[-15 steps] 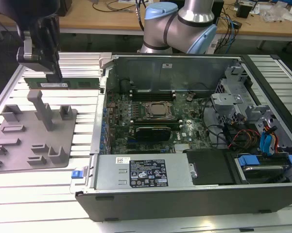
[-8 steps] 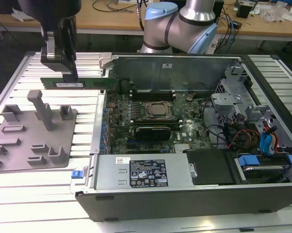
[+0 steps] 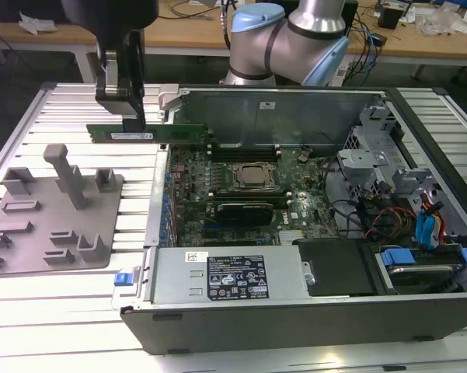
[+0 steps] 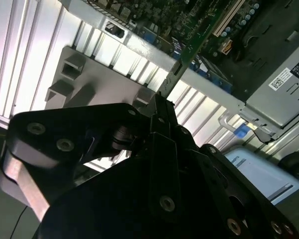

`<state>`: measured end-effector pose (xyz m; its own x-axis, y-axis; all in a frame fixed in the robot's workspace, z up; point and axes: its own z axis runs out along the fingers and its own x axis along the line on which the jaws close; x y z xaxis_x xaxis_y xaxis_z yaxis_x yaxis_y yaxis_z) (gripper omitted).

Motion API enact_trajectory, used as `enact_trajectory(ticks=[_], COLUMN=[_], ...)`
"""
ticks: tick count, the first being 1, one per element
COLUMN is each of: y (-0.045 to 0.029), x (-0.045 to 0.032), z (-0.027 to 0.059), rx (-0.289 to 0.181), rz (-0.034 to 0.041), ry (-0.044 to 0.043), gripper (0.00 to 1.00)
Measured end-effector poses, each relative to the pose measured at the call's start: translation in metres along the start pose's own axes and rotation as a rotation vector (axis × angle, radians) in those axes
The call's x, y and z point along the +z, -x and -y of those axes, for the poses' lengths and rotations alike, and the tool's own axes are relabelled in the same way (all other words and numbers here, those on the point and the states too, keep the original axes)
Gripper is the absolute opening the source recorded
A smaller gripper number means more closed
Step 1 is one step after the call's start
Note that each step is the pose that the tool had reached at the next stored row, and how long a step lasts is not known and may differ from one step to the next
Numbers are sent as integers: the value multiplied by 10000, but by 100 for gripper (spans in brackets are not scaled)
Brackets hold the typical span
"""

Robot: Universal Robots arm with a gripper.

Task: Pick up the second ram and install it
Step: 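Pick up the second ram and move it above second insertion slot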

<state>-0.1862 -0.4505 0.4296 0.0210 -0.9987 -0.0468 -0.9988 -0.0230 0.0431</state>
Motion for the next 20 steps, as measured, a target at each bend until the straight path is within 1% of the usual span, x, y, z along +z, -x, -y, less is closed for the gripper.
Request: enact_trajectory(ticks=[1, 4, 6, 11, 12, 16, 17, 19, 20], y=[0, -3, -4, -10, -11, -13, -13, -14, -15], x=[-1, -7, -9, -21, -22, -26, -28, -30, -31], z=[19, 145, 204, 468, 508, 592, 635, 671, 703], rx=[0, 0, 0, 0, 0, -1, 0, 0, 1], rz=[0, 0, 0, -1, 0, -1, 0, 0, 0], ry=[0, 0, 0, 0, 0, 0, 0, 1, 0], gripper=[9, 9, 9, 9, 9, 9, 9, 9, 9])
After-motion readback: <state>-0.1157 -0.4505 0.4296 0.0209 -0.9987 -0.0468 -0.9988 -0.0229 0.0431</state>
